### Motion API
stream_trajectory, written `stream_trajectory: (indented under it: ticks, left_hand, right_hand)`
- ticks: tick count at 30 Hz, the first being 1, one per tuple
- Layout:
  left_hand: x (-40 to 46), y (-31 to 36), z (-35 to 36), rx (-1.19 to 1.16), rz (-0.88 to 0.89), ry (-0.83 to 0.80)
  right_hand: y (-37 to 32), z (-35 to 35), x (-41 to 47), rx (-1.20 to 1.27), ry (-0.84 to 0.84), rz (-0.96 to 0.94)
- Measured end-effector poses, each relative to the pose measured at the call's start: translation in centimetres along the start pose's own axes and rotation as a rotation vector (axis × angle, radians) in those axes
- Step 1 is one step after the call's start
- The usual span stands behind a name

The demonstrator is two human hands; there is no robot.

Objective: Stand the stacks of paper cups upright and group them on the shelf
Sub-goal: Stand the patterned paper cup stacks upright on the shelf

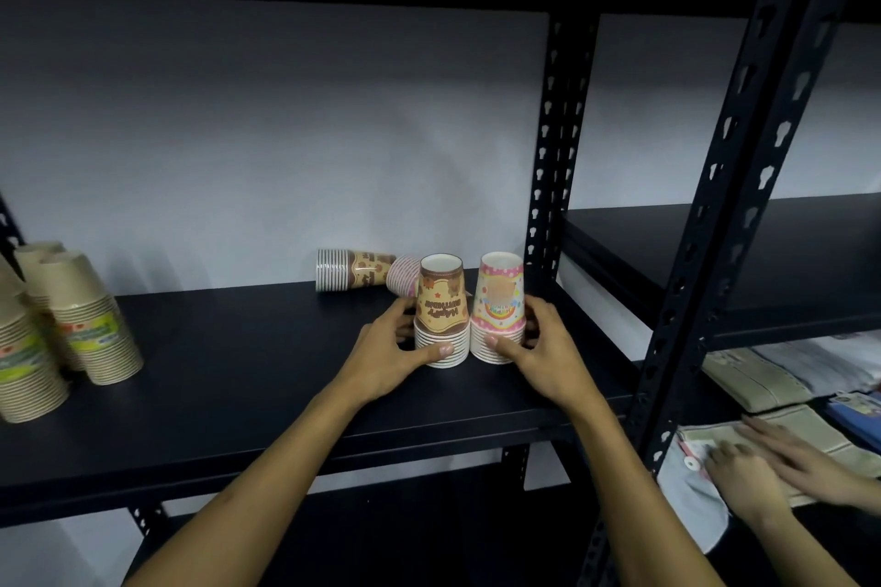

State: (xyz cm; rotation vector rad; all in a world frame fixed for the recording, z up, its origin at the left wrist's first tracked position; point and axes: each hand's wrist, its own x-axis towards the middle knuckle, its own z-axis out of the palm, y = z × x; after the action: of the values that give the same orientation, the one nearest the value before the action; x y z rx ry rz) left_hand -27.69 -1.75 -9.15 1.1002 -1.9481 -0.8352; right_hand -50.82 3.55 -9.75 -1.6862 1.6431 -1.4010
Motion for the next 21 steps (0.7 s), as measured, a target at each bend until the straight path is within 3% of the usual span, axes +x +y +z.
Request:
stream_trajectory:
  ticks: [16,18,21]
  left_hand:
    - [-0.4,0.4,0.0,0.024,0.005,-0.017]
    - [-0.4,0.3,-0.1,0.031,0.006,-0.003]
    - [-0.7,0.0,-0.7,-0.028,-0.003,0.066]
  right_hand:
    - [0.1,-0.3,-0.2,0.040,-0.084,0.036]
    - [-0.4,-0.2,-0.5,0.044,-0.039,0.029]
    - [-1.0,0.3,-1.2,-0.038,0.179,-0.030]
